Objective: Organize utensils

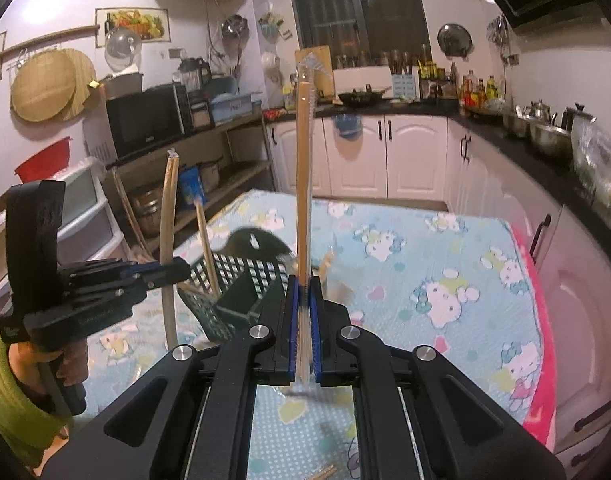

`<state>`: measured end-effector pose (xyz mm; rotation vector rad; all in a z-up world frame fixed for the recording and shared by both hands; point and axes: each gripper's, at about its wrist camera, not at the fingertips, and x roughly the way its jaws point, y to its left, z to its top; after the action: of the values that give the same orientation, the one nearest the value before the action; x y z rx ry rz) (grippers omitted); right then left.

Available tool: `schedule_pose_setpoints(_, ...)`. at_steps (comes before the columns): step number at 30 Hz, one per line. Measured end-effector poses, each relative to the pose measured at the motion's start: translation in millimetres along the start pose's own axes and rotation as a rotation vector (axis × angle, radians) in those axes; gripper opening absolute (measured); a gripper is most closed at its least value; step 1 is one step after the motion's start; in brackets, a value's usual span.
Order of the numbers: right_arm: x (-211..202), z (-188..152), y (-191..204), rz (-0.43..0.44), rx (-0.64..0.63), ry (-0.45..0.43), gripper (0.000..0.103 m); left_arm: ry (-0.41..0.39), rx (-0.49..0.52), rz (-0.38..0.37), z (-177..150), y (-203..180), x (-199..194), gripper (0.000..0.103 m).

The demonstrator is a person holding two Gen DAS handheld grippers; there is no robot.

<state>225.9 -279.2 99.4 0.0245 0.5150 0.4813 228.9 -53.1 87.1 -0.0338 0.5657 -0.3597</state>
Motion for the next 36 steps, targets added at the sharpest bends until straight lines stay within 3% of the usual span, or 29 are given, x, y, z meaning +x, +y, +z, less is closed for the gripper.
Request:
schedule_pose_setpoints(8,-7.0,26.4,9.0,0.01,-0.002,-0.052,0.006,-0.093,-0.05,0.037,24.1,14.5,-11.9,0.001)
schedule_pose_setpoints(22,51.2,35.4,23.1,0.01,0.033,-0.009,0.006,-0.201,-0.065,0.064,47.6,13.5,14.8,0.001)
schedule_pose_setpoints(36,83.4,28.6,11.1,-0.022,0.056,0.012,0.006,-0.126,-0.06,0.057,33.8,14.8,58.4,0.001)
